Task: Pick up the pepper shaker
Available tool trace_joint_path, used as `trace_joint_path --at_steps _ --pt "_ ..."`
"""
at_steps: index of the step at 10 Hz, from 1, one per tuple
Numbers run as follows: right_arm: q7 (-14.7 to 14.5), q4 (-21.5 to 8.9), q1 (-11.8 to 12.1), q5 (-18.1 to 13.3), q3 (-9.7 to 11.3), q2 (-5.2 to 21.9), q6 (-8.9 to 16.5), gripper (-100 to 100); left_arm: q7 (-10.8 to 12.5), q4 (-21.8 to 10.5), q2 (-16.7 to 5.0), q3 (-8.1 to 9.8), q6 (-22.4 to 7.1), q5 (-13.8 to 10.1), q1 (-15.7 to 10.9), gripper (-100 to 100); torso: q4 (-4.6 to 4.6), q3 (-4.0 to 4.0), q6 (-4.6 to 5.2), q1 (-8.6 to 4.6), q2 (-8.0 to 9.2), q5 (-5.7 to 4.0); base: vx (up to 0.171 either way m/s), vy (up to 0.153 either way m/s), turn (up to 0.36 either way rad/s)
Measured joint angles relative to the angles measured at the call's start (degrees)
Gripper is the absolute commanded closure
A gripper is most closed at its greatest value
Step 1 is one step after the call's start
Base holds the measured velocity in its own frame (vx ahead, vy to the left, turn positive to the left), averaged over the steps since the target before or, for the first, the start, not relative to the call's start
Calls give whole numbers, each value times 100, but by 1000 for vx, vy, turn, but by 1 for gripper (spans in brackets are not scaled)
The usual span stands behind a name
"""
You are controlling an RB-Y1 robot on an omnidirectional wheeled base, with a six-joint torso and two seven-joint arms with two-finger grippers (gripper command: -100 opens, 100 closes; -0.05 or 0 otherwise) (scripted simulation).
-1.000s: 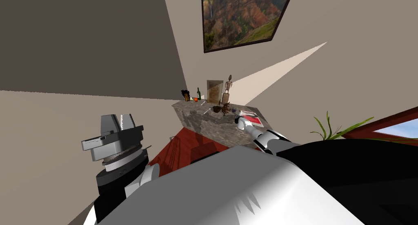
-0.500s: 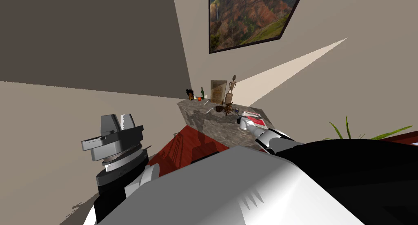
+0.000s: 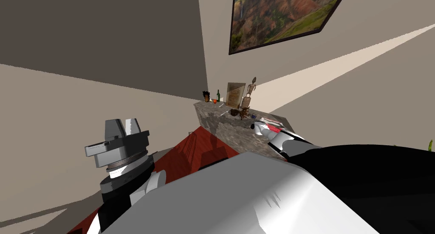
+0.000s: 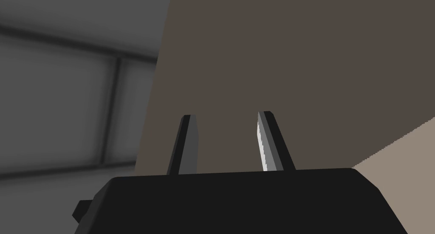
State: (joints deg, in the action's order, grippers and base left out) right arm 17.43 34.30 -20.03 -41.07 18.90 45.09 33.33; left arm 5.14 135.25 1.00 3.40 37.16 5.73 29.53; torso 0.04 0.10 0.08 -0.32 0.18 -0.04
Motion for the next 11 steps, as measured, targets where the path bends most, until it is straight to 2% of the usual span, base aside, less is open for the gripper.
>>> trace_joint_path --at_steps 1,2,3,4,6,7,11 --pt "118 53 31 79 16 66 44 -100 0 0 0 1 0 0 2 0 -3 -7 10 -5 -12 -2 -11 -2 -62" --pt "134 133 82 134 10 101 78 -100 0 0 0 1 0 0 2 0 -7 -16 9 -5 -27 -2 -88 22 328" --pt "450 -374 -136 -68 224 135 113 -100 0 0 0 0 0 0 0 0 -5 -10 -3 4 -15 0 -120 12 387" --pt "656 -354 -79 33 288 286 205 -100 0 0 0 0 0 0 0 0 -1 -1 3 2 -2 1 -61 -5 91" --pt "703 -144 54 169 280 401 309 -100 0 0 0 1 0 0 2 0 -6 -16 10 -8 -27 -3 -5 -4 -23" --pt "693 -130 61 176 278 404 321 100 0 0 0 1 0 0 2 0 -9 -21 8 -7 -36 -3 0 0 0" --pt "697 -131 58 177 276 403 321 100 0 1 0 1 0 0 3 0 -11 -24 9 -9 -39 -3 0 0 0"
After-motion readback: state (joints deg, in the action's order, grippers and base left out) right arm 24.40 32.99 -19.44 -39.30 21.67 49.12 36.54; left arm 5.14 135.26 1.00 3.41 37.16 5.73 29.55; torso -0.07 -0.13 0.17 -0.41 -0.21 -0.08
